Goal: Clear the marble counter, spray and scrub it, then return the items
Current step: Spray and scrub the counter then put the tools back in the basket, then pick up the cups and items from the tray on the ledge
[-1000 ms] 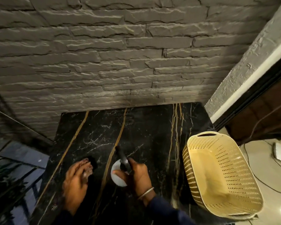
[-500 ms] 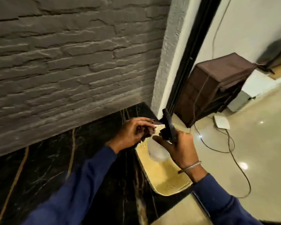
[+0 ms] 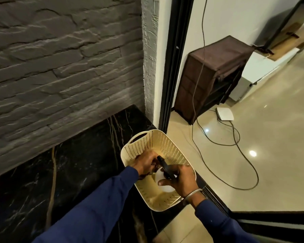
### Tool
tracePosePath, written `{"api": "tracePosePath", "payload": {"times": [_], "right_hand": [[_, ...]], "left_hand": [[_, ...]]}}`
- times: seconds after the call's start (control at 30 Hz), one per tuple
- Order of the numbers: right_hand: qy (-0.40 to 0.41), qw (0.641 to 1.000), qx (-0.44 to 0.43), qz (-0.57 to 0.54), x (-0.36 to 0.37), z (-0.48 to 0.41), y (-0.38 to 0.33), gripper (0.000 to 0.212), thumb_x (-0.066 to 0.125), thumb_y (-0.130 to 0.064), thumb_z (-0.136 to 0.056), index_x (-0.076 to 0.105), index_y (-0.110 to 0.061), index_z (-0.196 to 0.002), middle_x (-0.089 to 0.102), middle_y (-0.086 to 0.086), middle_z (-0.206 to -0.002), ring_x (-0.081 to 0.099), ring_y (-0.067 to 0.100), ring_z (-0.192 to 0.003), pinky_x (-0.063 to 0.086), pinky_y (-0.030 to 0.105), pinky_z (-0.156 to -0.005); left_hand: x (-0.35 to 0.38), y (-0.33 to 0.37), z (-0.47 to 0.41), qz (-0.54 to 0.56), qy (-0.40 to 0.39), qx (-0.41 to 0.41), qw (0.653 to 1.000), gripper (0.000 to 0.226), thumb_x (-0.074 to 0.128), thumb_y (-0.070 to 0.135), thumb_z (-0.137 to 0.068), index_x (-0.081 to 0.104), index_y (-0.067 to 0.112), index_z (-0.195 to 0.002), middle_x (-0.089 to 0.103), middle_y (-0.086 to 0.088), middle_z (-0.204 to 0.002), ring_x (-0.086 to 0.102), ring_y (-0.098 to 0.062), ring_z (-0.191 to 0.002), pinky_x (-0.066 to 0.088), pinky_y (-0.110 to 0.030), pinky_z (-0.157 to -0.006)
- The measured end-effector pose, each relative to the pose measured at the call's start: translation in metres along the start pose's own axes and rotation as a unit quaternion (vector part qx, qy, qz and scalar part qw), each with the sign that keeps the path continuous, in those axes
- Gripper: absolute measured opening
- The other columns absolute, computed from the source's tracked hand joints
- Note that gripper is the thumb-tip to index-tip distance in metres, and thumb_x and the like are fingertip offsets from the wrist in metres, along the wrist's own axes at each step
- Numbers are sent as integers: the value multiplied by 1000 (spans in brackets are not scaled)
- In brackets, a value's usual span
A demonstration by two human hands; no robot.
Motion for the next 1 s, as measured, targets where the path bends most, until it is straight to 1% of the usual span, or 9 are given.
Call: {"api": "tracePosePath", "payload": {"times": [0.17,0.3,0.43,0.57,0.67,0.73,0.8,0.87,1.0], "right_hand": [[8,999,16,40,10,-6,14,46,86,-52,-52,75,-22,-85,72,-8,-82,63,10,-74,32,2,-59],[-15,997,1,74,10,-5,16,39,85,-40,-63,73,-22,-95,63,-13,-88,55,2,-78,33,1,-56],[-27,995,-10,100,12,-6,21,38,85,-33,-66,72,-20,-100,70,-4,-98,65,11,-87,47,9,-71],[-42,991,-15,126,6,-5,27,41,85,-31,-66,69,-23,-103,70,-4,-100,66,15,-90,57,31,-79],[-62,987,-4,151,-1,1,33,46,84,-31,-66,67,-28,-109,68,-9,-102,65,8,-85,57,27,-76],[-30,989,-2,147,-13,10,36,44,82,-26,-70,66,-29,-110,68,-10,-100,64,3,-79,55,18,-70],[72,989,-10,126,-29,20,40,38,82,-20,-70,68,-27,-104,67,-7,-95,62,5,-73,50,15,-62],[141,981,7,132,-40,23,45,35,81,-22,-71,67,-19,-102,66,2,-94,61,16,-80,50,24,-65],[36,979,148,133,-41,5,50,55,77,-32,-77,55,-10,-122,68,13,-105,64,30,-95,53,34,-79]], "left_hand": [[15,-5,-11,49,65,-51,995,41,72,-1,-75,75,27,-105,68,9,-120,61,-12,-115,49,-32,-103],[15,1,-11,16,-3,-87,996,48,73,2,-78,68,22,-121,64,-2,-129,58,-21,-122,45,-32,-108],[14,2,-6,-13,-25,-88,996,59,75,2,-77,61,23,-130,56,-4,-139,50,-23,-131,38,-34,-114],[-12,7,7,10,172,-62,983,28,67,5,-86,72,24,-107,69,2,-118,61,-17,-113,50,-35,-100],[-40,-1,10,-33,353,-21,935,25,73,3,-78,71,18,-98,68,0,-106,59,-18,-105,52,-37,-91],[-56,-12,14,-57,392,-73,915,40,75,5,-73,66,18,-110,61,-2,-117,52,-20,-114,49,-35,-96],[-66,-23,23,-34,388,-157,908,53,78,14,-72,59,17,-122,53,-5,-128,47,-25,-120,45,-37,-101],[-69,-33,31,59,344,-229,909,60,78,22,-77,53,14,-131,51,-11,-134,48,-29,-124,42,-37,-103],[-58,-50,44,124,219,-285,925,46,73,26,-84,61,14,-127,66,-12,-125,64,-26,-113,52,-32,-93]]}}
Point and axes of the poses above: each hand's wrist, its own z-axis away from the middle knuckle, its own x-axis out of the palm, y = z × x, the point moved 1 cm from there along -z, towards the middle knuckle
